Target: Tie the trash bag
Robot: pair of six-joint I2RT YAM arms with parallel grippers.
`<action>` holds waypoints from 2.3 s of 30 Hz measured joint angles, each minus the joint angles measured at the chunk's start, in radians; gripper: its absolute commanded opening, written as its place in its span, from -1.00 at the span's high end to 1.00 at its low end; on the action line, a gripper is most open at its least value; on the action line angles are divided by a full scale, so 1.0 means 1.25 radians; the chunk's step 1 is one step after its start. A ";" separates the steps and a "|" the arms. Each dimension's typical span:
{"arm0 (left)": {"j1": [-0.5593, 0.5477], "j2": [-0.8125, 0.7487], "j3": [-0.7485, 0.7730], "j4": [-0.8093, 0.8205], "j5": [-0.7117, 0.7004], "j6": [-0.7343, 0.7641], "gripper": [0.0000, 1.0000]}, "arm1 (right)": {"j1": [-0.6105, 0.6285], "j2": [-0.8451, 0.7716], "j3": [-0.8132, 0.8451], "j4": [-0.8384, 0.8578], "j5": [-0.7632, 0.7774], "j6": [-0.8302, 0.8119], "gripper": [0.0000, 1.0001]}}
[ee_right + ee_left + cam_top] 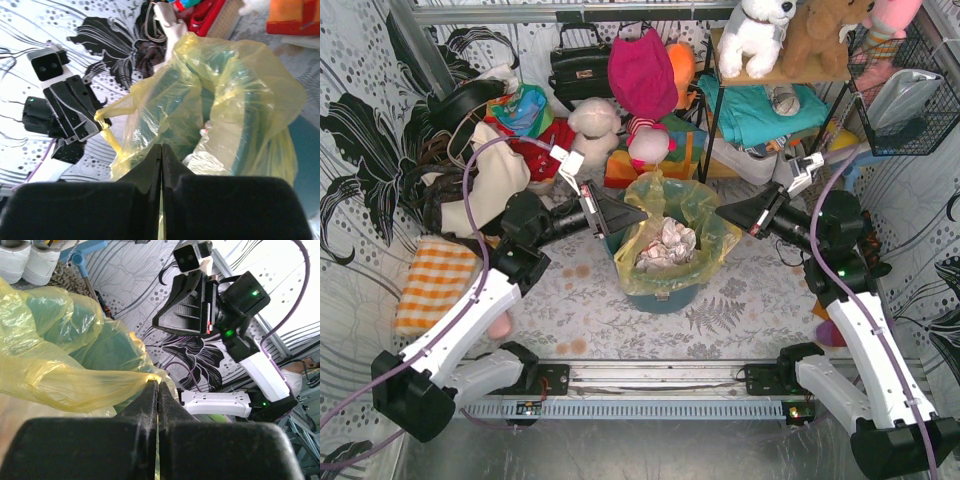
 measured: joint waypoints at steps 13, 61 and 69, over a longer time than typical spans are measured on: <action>0.000 -0.046 -0.020 -0.099 -0.015 0.050 1.00 | 0.001 -0.078 0.064 -0.373 0.198 -0.104 -0.11; -0.001 0.098 -0.014 0.283 0.250 -0.336 1.00 | 0.001 -0.016 -0.128 -0.276 0.173 0.014 1.00; -0.002 0.272 0.045 0.761 0.161 -0.654 1.00 | 0.001 -0.016 -0.128 -0.274 0.173 0.002 1.00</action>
